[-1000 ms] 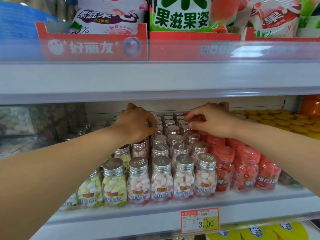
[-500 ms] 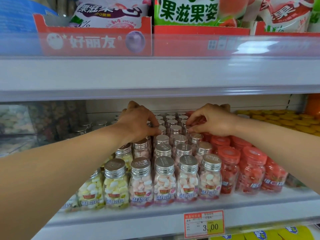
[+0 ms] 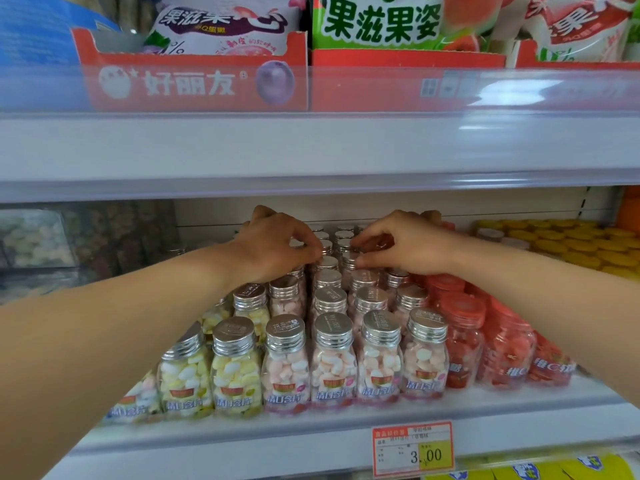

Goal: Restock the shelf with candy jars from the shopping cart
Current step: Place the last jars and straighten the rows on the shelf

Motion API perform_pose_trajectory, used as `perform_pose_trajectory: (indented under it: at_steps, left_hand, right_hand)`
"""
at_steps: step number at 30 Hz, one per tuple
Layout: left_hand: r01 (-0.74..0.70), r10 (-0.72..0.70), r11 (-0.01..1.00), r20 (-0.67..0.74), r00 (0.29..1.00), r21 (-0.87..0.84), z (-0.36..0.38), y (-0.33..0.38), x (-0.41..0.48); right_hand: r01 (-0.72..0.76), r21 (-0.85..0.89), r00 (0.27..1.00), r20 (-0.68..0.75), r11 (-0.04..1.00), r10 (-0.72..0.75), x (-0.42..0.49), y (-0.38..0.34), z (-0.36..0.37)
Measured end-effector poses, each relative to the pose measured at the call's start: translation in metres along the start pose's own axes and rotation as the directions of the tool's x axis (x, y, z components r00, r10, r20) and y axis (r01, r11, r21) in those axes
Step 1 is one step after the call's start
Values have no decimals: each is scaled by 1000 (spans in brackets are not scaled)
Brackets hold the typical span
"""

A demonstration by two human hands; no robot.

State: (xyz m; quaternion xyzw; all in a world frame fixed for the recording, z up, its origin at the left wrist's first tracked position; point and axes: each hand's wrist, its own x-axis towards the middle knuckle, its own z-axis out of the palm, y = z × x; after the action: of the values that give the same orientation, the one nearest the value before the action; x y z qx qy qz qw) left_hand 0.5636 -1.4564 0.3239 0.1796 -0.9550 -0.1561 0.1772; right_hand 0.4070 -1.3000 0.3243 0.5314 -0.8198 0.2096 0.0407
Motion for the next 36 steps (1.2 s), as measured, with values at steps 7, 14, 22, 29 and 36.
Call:
perform_pose_trajectory:
  at_steps: [7, 14, 22, 29, 36]
  left_hand:
    - [-64, 58, 996, -86, 995, -69, -7, -11, -7]
    - [-67, 55, 991, -109, 993, -112, -31, -11, -49]
    - [32, -31, 994, -15, 999, 106, -52, -16, -90]
    - [-5, 7, 994, -20, 1000, 105, -51, -20, -97]
    - [5, -6, 999, 23, 1000, 46, -52, -24, -94]
  right_hand:
    - [20, 0, 999, 30, 1000, -20, -2, -1, 0]
    - [117, 186, 988, -123, 976, -95, -21, -39, -6]
    - [180, 65, 977, 100, 981, -186, -24, -100, 6]
    - [231, -223, 973, 33, 947, -230, -23, -110, 13]
    - [228, 29, 956, 186, 973, -229, -27, -105, 2]
